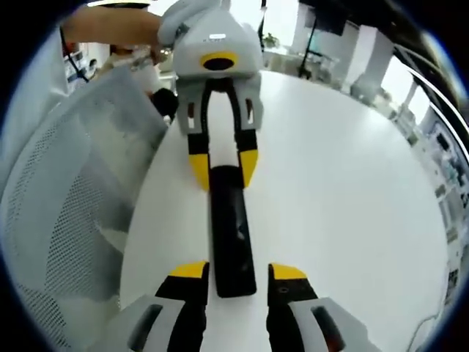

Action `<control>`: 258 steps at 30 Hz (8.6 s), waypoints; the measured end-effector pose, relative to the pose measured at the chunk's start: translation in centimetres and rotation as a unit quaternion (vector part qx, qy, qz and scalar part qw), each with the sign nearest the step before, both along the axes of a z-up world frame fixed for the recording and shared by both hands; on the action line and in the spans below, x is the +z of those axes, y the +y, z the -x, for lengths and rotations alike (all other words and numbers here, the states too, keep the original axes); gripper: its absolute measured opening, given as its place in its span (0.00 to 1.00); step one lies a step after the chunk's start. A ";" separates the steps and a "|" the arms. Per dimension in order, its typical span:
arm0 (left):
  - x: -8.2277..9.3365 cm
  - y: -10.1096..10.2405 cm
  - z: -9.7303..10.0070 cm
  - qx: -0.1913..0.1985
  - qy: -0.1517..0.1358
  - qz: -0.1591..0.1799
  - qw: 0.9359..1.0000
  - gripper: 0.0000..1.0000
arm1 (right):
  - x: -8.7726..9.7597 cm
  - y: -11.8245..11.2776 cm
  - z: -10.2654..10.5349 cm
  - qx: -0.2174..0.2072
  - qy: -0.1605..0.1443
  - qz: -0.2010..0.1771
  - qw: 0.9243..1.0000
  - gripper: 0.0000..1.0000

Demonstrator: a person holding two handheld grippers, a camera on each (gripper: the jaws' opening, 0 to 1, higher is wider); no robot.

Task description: Press the specified remote control buttons in sequence, fully releasing each button before pressing the next.

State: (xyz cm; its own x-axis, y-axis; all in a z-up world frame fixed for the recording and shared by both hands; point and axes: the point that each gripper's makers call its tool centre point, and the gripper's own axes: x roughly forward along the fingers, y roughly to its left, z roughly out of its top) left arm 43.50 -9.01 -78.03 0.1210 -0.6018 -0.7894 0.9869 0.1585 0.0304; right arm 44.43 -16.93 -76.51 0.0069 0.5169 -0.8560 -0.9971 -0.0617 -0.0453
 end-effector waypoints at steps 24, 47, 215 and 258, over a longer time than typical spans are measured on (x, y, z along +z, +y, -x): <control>0.0 -0.1 -0.1 -0.003 0.000 -0.005 1.000 0.24 | -1.2 -0.2 0.4 0.009 0.006 0.009 1.000 0.25; -0.1 -0.1 0.0 -0.002 0.004 -0.003 1.000 0.24 | -2.0 0.2 0.4 0.021 0.013 0.012 1.000 0.21; 0.0 2.3 -17.6 -0.009 -0.004 -0.033 0.999 0.24 | -1.8 2.3 -16.6 -0.045 -0.023 -0.054 0.997 0.22; 1.7 4.2 -17.7 0.115 -0.048 0.068 0.990 0.44 | 0.4 2.4 -16.3 -0.150 0.000 -0.158 0.976 0.33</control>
